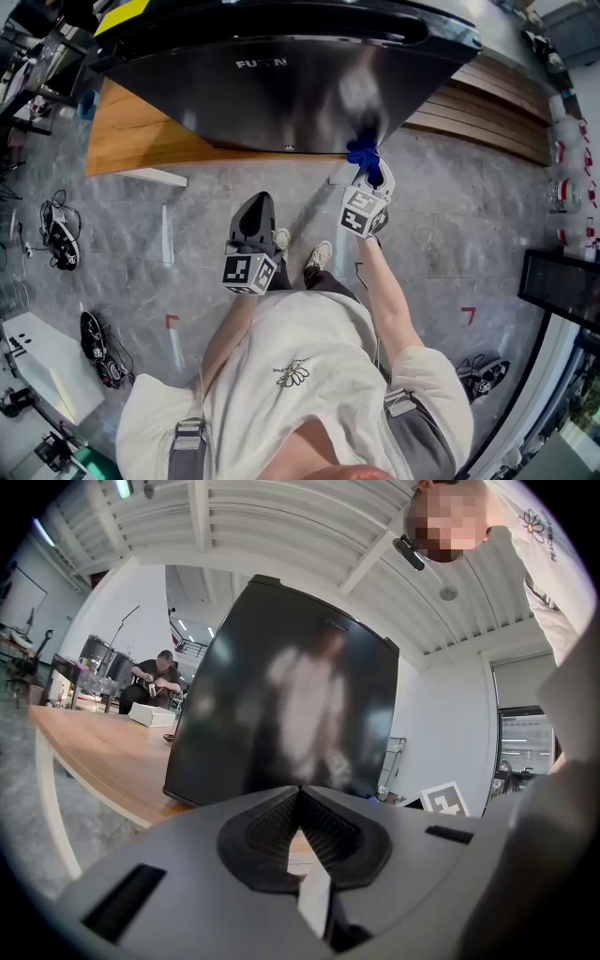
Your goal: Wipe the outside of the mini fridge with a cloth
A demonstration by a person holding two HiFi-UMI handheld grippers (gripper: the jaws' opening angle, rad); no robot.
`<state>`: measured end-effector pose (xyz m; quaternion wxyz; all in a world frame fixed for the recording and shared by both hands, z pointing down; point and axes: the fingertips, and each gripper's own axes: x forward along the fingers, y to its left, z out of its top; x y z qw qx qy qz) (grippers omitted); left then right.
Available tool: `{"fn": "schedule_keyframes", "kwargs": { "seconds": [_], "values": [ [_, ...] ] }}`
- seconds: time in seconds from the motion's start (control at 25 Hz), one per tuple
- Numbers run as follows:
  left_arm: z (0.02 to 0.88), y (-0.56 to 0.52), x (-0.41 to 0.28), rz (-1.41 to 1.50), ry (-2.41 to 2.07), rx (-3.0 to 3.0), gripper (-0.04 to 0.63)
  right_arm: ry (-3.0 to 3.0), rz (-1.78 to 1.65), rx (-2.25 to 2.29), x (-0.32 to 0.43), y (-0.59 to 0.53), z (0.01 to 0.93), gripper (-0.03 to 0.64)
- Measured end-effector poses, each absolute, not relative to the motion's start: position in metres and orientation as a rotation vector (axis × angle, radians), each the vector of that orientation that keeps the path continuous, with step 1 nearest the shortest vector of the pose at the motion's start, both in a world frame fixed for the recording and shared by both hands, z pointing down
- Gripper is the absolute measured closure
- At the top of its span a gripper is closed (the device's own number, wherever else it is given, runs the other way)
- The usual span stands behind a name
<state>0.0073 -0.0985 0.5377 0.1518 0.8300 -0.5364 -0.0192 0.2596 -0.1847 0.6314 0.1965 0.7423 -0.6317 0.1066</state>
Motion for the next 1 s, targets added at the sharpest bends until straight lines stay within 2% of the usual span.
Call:
{"fn": "schedule_keyframes", "kwargs": {
  "seconds": [0.32, 0.56, 0.84, 1.0],
  "values": [
    [0.493, -0.115, 0.009, -0.141, -1.552, 2.447, 0.591, -1.763, 0.349, 2.149, 0.274, -0.174, 0.600, 0.555],
    [0.407, -0.141, 0.009, -0.170, -1.630, 2.618, 0.591, -2.001, 0.403, 2.203, 0.245, -0.147, 0.512, 0.555],
    [0.347, -0.149, -0.001, -0.257, -1.601, 2.620, 0.591, -2.247, 0.124, 2.137, 0.192, -0.136, 0.387, 0.555],
    [0.320, -0.146, -0.005, -0.335, -1.606, 2.645, 0.591, -2.363, 0.140, 2.137, 0.169, -0.138, 0.351, 0.555]
  ]
}}
